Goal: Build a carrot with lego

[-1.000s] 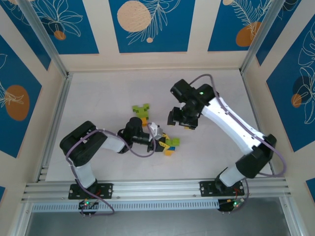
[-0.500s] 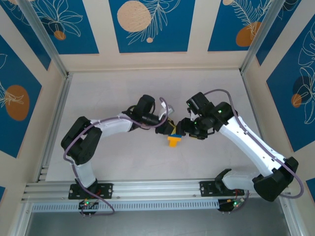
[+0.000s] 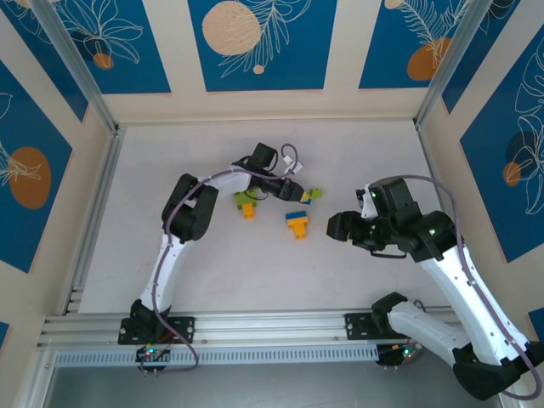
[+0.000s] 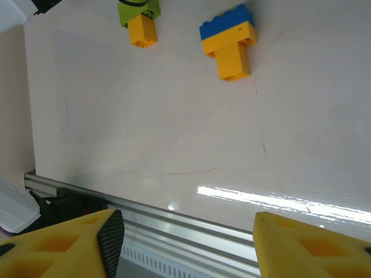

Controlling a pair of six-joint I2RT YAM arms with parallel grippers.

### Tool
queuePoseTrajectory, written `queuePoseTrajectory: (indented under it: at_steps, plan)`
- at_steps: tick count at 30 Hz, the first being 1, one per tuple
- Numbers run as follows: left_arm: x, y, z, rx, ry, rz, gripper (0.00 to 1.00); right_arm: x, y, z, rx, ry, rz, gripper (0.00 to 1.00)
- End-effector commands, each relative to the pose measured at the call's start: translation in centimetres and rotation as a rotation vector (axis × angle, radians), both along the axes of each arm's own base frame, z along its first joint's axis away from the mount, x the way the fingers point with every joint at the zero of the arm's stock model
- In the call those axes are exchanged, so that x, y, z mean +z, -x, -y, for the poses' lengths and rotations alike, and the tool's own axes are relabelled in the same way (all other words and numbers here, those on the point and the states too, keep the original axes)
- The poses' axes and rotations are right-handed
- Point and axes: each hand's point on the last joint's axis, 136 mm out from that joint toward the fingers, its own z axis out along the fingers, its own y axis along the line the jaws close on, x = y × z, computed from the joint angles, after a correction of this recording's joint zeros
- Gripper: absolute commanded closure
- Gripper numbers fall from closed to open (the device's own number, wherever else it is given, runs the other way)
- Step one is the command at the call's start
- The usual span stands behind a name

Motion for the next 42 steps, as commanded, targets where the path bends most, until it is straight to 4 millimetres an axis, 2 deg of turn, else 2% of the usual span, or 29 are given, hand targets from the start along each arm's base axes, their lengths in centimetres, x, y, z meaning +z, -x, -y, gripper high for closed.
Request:
queuePoseTrajectory:
  at_steps: [1,15,22,27,30,35,36,38,40,42]
  plan:
    - [2.1,-0.7,0.6,-0.027,0.046,-0.015,0.70,-0.5,1.1,0.2,0.019,-0.018,-0.032,0.38]
    - [1.2,-1.1,-0.8,-0.019,0.022,0.000,0.71,-0.4,0.6,0.6,-0.003,-0.024,-0.024,0.37]
    - [0.2,-1.4,-1.6,0.002,0.012,-0.001,0.71,-1.4,-0.3,2.2,-0.038,0.080,0.002,0.37]
    - [-1.1,-2.3,-2.0,0.039,0.009,-0.047,0.72,-1.2,-0.1,2.9,-0.063,0.101,0.021,0.36]
    - [-0.6,-2.3,-2.0,0.060,-0.001,-0.044,0.72,-1.9,0.5,3.4,-0.070,0.117,0.013,0.36]
    - [1.6,-2.1,-2.7,0.084,-0.024,-0.003,0.72,-4.2,1.7,4.1,-0.079,0.148,-0.008,0.36]
    - [1.9,-2.0,-2.9,0.089,-0.034,0.007,0.72,-4.2,1.8,4.1,-0.075,0.150,-0.006,0.36]
    - [2.7,-2.0,-3.3,0.101,-0.041,0.026,0.72,-4.0,1.8,3.9,-0.060,0.165,0.010,0.35]
    - [3.5,-2.1,-3.6,0.114,-0.031,0.048,0.71,-4.6,1.4,4.5,-0.078,0.220,-0.014,0.35]
    - [3.4,-2.2,-3.8,0.124,-0.019,0.041,0.70,-5.4,0.7,4.3,-0.067,0.258,-0.052,0.35]
